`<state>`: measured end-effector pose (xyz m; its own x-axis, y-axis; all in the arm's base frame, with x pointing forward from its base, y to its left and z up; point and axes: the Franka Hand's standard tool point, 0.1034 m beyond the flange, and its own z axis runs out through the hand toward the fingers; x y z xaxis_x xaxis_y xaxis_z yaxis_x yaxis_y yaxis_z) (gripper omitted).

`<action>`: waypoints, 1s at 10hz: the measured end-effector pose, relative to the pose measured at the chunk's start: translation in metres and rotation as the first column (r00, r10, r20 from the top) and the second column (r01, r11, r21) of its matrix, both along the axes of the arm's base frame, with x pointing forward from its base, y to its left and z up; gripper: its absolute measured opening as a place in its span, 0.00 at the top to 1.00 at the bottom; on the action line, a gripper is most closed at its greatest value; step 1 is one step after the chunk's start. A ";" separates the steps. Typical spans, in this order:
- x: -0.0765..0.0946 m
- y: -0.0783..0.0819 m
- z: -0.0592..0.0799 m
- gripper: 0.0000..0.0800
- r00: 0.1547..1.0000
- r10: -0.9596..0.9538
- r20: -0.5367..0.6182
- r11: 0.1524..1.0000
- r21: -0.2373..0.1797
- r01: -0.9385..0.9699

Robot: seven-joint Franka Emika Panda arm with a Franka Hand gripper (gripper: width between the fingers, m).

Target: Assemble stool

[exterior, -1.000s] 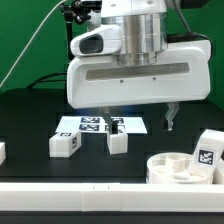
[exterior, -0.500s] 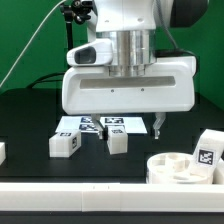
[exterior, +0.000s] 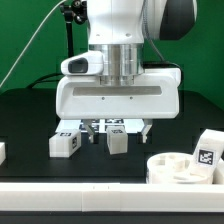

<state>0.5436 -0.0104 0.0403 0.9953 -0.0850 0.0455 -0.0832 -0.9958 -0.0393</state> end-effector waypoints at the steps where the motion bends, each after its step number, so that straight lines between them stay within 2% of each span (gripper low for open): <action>1: 0.000 0.000 0.000 0.19 1.000 0.000 0.001 1.000 -0.001 0.000; 2: -0.001 0.000 -0.001 0.19 1.000 0.001 -0.003 1.000 0.000 -0.001; 3: -0.011 0.005 -0.003 0.19 0.995 -0.014 -0.103 1.000 0.026 0.017; 7: -0.047 0.019 -0.016 0.19 0.932 -0.021 -0.362 0.996 0.071 0.051; 10: -0.045 0.018 -0.015 0.19 0.881 0.003 -0.474 0.994 0.098 0.050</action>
Offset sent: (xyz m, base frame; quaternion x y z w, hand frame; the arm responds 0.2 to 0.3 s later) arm -0.0338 -0.0018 -0.0122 -0.0512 -0.2044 0.0723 0.9749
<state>0.4991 0.0073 0.0256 0.8936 -0.0868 -0.4403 -0.1413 -0.9856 -0.0924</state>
